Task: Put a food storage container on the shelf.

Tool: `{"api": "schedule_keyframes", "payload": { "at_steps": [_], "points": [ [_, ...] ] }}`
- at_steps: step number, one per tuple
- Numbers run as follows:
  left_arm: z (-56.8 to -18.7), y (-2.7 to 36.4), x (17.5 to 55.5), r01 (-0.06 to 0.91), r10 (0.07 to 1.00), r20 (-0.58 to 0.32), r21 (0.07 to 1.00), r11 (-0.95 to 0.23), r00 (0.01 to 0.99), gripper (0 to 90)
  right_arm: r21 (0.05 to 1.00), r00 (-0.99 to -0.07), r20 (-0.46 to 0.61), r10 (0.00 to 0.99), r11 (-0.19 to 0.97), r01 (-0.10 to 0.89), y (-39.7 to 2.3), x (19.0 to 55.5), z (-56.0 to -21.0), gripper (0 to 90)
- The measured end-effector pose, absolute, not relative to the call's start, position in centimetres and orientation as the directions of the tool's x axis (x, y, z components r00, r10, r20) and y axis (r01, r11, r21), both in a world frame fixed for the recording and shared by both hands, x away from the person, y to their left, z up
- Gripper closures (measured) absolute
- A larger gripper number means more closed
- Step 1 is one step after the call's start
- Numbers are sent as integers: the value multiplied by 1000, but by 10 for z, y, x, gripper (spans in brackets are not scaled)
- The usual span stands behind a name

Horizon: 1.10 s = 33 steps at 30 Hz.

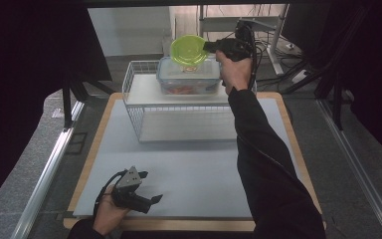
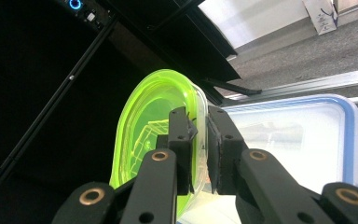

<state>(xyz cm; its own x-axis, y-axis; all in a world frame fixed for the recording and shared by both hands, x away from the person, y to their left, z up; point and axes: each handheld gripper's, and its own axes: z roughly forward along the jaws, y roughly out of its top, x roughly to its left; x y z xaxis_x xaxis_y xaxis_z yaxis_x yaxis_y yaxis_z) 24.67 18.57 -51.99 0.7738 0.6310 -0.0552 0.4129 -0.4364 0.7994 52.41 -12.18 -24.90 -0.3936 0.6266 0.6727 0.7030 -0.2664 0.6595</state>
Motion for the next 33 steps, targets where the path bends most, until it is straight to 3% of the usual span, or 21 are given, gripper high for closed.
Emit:
{"api": "schedule_keyframes", "payload": {
  "at_steps": [5, 9, 22, 33],
  "points": [
    [-520, 186, 247, 413, 630, -56, 799, -437, 774, 52, 653, -382, 681, 625, -282, 703, -121, 526, -253, 798],
    [-520, 185, 247, 413, 628, -55, 798, -440, 776, 52, 646, -373, 688, 622, -292, 705, -120, 527, -254, 733],
    [-520, 184, 246, 411, 625, -53, 795, -445, 779, 52, 646, -383, 684, 621, -271, 713, -119, 531, -259, 687],
    [-521, 182, 246, 405, 619, -38, 787, -465, 784, 53, 673, -470, 659, 588, -180, 718, -120, 533, -262, 432]
  ]
}}
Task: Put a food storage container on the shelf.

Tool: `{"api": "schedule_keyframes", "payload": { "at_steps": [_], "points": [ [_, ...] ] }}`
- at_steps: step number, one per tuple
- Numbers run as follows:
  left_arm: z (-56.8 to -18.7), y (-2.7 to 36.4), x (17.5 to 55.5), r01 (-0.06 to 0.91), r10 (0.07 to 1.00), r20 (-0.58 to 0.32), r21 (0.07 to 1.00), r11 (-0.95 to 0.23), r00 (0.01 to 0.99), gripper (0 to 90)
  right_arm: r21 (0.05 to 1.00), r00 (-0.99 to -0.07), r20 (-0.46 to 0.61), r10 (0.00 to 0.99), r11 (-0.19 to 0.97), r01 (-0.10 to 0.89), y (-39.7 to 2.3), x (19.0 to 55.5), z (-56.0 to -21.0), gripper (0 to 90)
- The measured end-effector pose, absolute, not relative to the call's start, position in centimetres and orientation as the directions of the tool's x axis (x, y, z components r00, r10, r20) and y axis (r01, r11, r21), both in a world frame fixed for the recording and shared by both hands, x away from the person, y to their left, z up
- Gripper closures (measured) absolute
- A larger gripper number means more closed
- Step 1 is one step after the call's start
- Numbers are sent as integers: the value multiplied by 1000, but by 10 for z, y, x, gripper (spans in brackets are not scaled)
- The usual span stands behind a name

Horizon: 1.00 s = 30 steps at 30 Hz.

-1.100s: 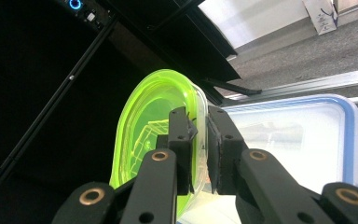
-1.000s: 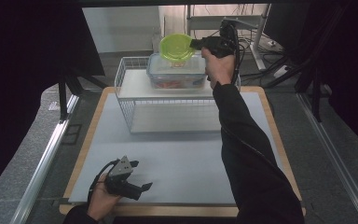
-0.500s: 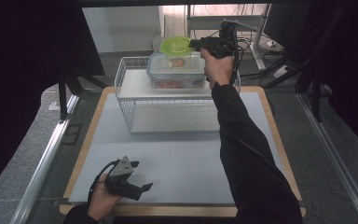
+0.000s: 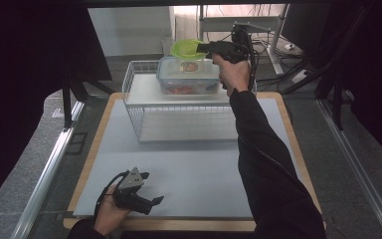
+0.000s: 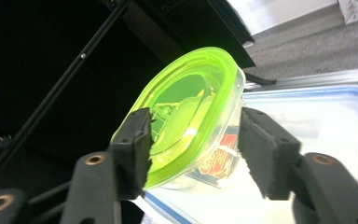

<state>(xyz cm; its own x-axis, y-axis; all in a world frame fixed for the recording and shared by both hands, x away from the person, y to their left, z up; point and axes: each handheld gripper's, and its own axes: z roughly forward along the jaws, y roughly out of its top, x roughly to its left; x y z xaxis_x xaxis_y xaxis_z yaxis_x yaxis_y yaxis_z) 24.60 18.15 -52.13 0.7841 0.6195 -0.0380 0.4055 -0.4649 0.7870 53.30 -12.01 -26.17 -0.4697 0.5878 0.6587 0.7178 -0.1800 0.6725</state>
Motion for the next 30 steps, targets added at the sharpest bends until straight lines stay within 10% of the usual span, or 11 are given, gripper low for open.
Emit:
{"api": "schedule_keyframes", "payload": {
  "at_steps": [30],
  "points": [
    [-517, 191, 248, 411, 625, -119, 843, -346, 771, 29, 803, -650, 489, 582, -9, 596, -150, 493, -259, 188]
  ]
}}
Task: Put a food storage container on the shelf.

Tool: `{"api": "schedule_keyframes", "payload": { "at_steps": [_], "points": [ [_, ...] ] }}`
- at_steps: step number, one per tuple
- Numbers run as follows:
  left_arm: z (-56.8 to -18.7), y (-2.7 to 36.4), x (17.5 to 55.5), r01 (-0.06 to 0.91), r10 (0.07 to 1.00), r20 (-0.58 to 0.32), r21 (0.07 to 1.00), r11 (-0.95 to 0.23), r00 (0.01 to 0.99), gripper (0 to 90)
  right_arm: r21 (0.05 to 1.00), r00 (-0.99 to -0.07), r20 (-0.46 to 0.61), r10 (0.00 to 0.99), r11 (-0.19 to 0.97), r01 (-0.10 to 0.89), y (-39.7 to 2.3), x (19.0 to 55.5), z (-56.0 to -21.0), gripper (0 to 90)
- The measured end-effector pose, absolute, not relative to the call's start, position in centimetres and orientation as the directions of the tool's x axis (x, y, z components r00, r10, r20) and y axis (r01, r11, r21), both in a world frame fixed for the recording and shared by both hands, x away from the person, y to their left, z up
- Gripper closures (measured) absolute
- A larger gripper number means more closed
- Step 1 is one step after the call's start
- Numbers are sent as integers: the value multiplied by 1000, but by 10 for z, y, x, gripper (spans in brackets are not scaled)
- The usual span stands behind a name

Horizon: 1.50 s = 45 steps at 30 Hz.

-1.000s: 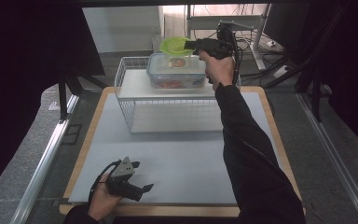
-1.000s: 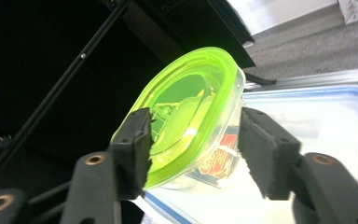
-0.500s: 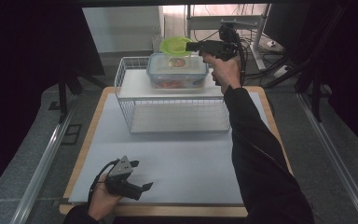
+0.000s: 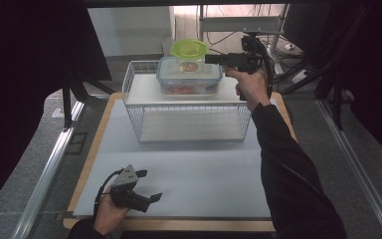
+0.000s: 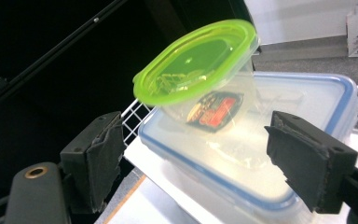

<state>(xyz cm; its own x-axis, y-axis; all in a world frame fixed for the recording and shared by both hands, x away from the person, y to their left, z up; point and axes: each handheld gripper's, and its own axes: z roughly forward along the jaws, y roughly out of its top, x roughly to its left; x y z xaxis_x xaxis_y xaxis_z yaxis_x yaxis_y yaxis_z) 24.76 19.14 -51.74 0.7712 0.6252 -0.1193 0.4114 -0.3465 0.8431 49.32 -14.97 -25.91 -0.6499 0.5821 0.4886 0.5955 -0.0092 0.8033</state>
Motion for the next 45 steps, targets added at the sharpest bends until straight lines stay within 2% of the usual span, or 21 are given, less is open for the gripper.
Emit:
{"api": "schedule_keyframes", "payload": {
  "at_steps": [18, 37, 45],
  "points": [
    [-519, 195, 249, 404, 638, -125, 859, -315, 760, 26, 861, -728, 340, 595, 115, 496, -169, 446, -278, 147],
    [-520, 195, 250, 415, 630, -146, 857, -304, 763, 17, 887, -776, 171, 607, 248, 390, -166, 400, -314, 90],
    [-518, 192, 248, 371, 603, -114, 871, -321, 790, 17, 884, -787, 129, 603, 290, 367, -164, 389, -333, 69]
  ]
}}
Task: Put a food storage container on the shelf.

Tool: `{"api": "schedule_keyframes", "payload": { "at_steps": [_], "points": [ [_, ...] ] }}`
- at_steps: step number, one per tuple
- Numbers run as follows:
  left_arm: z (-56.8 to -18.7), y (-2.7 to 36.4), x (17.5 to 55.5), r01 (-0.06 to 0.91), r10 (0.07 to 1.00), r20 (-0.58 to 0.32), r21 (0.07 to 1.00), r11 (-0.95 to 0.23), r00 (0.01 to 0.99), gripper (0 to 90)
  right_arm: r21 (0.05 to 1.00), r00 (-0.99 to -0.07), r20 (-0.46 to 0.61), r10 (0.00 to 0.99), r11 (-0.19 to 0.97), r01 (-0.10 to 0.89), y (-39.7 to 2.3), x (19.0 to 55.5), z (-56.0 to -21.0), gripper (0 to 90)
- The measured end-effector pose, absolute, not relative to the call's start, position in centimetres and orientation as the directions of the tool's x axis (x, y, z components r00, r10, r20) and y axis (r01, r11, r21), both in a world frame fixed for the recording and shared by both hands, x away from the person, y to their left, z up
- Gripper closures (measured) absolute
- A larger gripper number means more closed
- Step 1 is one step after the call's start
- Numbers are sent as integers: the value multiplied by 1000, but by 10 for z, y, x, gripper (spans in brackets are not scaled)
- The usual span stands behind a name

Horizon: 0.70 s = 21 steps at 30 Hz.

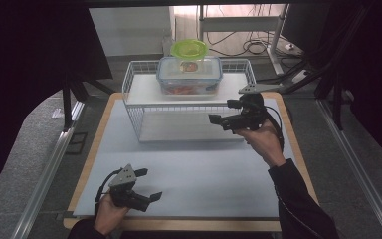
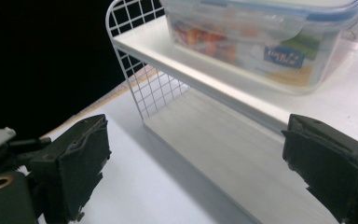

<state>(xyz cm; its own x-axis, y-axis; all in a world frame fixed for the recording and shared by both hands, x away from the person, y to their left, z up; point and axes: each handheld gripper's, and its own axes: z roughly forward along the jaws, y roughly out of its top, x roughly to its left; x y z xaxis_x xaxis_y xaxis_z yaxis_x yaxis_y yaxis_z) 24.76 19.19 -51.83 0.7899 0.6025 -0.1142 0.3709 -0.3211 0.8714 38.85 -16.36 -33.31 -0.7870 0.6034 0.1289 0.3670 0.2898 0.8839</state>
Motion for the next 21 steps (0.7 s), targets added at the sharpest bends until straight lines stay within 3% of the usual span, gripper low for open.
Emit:
{"api": "schedule_keyframes", "payload": {
  "at_steps": [21],
  "points": [
    [-518, 186, 244, 332, 573, -76, 873, -357, 816, 15, 882, -793, 88, 603, 322, 343, -168, 362, -371, 60]
  ]
}}
